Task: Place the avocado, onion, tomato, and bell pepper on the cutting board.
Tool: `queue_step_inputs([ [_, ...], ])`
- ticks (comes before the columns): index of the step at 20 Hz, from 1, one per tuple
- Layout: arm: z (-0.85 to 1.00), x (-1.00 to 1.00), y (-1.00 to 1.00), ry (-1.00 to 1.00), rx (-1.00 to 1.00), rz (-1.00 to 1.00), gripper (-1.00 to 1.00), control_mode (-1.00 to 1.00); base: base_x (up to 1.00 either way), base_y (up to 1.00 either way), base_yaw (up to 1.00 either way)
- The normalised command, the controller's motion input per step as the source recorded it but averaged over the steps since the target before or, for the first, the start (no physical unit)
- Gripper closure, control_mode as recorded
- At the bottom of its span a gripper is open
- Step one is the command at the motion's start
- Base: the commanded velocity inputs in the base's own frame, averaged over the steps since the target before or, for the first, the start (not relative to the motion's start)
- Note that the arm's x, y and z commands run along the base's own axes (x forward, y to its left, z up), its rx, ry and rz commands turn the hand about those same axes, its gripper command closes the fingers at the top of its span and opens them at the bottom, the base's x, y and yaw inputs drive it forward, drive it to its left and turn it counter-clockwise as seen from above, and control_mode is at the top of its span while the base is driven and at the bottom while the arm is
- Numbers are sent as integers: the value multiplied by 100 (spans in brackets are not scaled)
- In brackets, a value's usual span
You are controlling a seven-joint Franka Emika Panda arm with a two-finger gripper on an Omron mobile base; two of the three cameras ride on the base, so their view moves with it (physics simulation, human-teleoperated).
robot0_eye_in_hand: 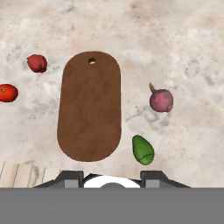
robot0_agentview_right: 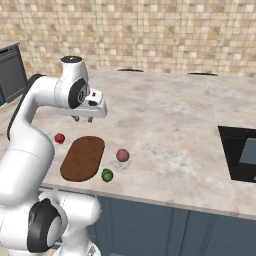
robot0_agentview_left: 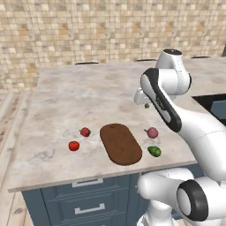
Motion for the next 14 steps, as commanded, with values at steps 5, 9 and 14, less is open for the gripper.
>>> queue_step_inputs([
  [5, -19, -13, -6, 1, 0, 0, -100, -100, 0, 0, 0],
  [9, -34, -14, -19, 5, 0, 0, -100, -100, 0, 0, 0],
  [14, -33, -4, -32, 4, 0, 0, -100, -100, 0, 0, 0],
])
